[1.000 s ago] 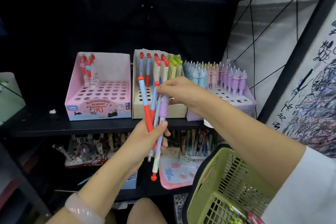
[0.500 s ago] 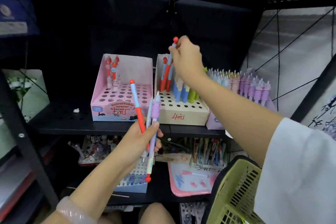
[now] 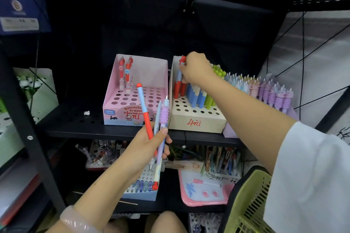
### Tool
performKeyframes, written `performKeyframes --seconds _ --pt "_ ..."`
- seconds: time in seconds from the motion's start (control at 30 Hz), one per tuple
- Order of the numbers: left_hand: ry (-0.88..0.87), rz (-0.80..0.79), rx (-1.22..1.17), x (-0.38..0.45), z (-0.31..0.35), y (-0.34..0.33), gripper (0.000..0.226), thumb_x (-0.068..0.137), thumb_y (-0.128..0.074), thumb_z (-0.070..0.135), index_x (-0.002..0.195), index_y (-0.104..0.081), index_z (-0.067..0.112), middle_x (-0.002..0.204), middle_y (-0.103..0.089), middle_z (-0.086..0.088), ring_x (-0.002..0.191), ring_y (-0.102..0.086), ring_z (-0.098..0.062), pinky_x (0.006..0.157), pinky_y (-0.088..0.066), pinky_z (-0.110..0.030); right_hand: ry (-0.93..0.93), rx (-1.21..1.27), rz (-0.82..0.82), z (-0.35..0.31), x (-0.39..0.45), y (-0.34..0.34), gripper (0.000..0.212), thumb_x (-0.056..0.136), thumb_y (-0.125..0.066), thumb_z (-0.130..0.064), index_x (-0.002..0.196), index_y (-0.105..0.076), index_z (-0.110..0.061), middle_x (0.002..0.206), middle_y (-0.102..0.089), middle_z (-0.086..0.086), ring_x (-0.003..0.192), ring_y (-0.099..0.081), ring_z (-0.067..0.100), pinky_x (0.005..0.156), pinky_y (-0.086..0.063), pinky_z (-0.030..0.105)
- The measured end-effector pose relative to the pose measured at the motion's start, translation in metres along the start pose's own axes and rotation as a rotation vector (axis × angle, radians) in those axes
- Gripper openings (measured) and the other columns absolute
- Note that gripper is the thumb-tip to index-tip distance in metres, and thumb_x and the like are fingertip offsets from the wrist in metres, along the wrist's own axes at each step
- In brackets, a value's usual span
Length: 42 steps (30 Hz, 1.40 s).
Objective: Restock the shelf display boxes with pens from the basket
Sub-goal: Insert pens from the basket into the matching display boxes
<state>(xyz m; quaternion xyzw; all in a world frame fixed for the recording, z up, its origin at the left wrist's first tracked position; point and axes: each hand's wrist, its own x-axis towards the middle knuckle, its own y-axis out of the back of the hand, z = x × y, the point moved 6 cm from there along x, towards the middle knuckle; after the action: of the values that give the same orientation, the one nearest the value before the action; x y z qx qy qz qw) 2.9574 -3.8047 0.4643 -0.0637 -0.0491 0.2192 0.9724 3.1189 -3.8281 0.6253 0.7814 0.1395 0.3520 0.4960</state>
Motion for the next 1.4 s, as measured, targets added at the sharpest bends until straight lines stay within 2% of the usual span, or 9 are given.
performKeyframes --seconds 0.2,0.27,0.37,0.47,0.57,0.67,0.87,1.0,1.4 --pt "-0.014 -0.011 -0.024 -0.003 0.003 -0.001 0.015 0.095 -0.048 0.023 0.101 -0.052 0.01 0.071 -0.06 -0.004 0.053 -0.055 -0.011 0.052 -0.049 -0.02 -0.008 -0.286 -0.24 -0.001 -0.01 -0.023 0.041 0.089 -0.053 -0.004 0.06 -0.026 -0.013 0.062 -0.033 0.005 0.053 -0.035 0.018 0.043 -0.025 0.025" --pt "-0.024 -0.011 -0.015 -0.003 0.003 0.0 0.013 0.095 -0.048 0.023 0.1 -0.052 0.011 0.069 -0.06 -0.003 0.053 -0.056 -0.01 0.052 -0.049 -0.019 0.039 -0.179 -0.175 -0.003 -0.016 -0.024 0.042 0.093 -0.05 -0.012 0.058 -0.026 -0.013 0.059 -0.031 0.006 0.055 -0.035 0.021 0.045 -0.025 0.026" --pt "-0.026 -0.01 -0.002 -0.001 0.002 0.0 0.012 0.095 -0.048 0.023 0.099 -0.052 0.012 0.07 -0.06 -0.003 0.052 -0.056 -0.01 0.05 -0.048 -0.018 0.201 0.155 -0.14 -0.021 -0.036 -0.018 0.036 0.095 -0.049 -0.024 0.07 -0.058 0.0 0.065 -0.058 0.015 0.055 -0.048 0.018 0.058 -0.044 0.032" --pt "-0.033 -0.027 0.032 0.001 0.0 -0.006 0.016 0.095 -0.049 0.024 0.098 -0.052 0.009 0.071 -0.06 -0.003 0.052 -0.055 -0.01 0.049 -0.046 -0.017 0.277 0.426 -0.383 -0.04 -0.063 -0.023 0.039 0.091 -0.052 -0.042 0.083 -0.07 -0.008 0.072 -0.066 0.003 0.061 -0.058 0.008 0.057 -0.049 0.023" --pt "-0.038 -0.026 0.03 0.004 0.0 -0.012 0.017 0.094 -0.049 0.024 0.097 -0.054 0.007 0.068 -0.063 0.001 0.053 -0.056 -0.011 0.052 -0.048 -0.02 0.302 0.464 -0.563 -0.044 -0.076 -0.033 0.039 0.089 -0.06 -0.036 0.082 -0.067 0.002 0.061 -0.044 -0.001 0.047 -0.037 0.001 0.045 -0.033 0.011" --pt "-0.045 -0.016 -0.01 0.006 -0.001 -0.01 0.012 0.095 -0.05 0.022 0.102 -0.055 0.015 0.066 -0.062 0.002 0.053 -0.056 -0.013 0.053 -0.049 -0.023 0.253 0.593 -0.422 -0.039 -0.069 -0.023 0.031 0.094 -0.053 -0.027 0.087 -0.063 0.002 0.073 -0.051 0.007 0.06 -0.047 0.007 0.056 -0.039 0.014" --pt "-0.02 -0.037 0.04 0.002 -0.01 -0.01 0.013 0.096 -0.046 0.024 0.101 -0.052 0.014 0.067 -0.063 0.007 0.055 -0.056 -0.01 0.053 -0.047 -0.019 0.076 0.675 0.228 0.009 -0.024 0.037 0.02 0.097 -0.048 -0.02 0.084 -0.054 -0.006 0.071 -0.063 0.008 0.056 -0.062 0.008 0.057 -0.053 0.021" --pt "-0.026 -0.029 0.033 0.003 -0.007 -0.006 0.015 0.096 -0.045 0.025 0.101 -0.052 0.012 0.069 -0.063 0.005 0.057 -0.056 -0.012 0.056 -0.048 -0.02 0.143 0.356 0.125 0.02 -0.013 0.032 0.022 0.096 -0.048 -0.021 0.097 -0.057 -0.001 0.086 -0.066 0.017 0.077 -0.066 0.028 0.075 -0.054 0.043" --pt "-0.022 -0.013 0.033 -0.002 -0.01 -0.003 0.014 0.097 -0.044 0.021 0.103 -0.052 0.012 0.069 -0.062 0.004 0.055 -0.056 -0.012 0.054 -0.048 -0.018 0.152 0.164 0.036 0.016 -0.003 0.018 0.016 0.095 -0.05 -0.025 0.089 -0.056 -0.012 0.07 -0.054 -0.002 0.06 -0.05 0.013 0.053 -0.04 0.024"
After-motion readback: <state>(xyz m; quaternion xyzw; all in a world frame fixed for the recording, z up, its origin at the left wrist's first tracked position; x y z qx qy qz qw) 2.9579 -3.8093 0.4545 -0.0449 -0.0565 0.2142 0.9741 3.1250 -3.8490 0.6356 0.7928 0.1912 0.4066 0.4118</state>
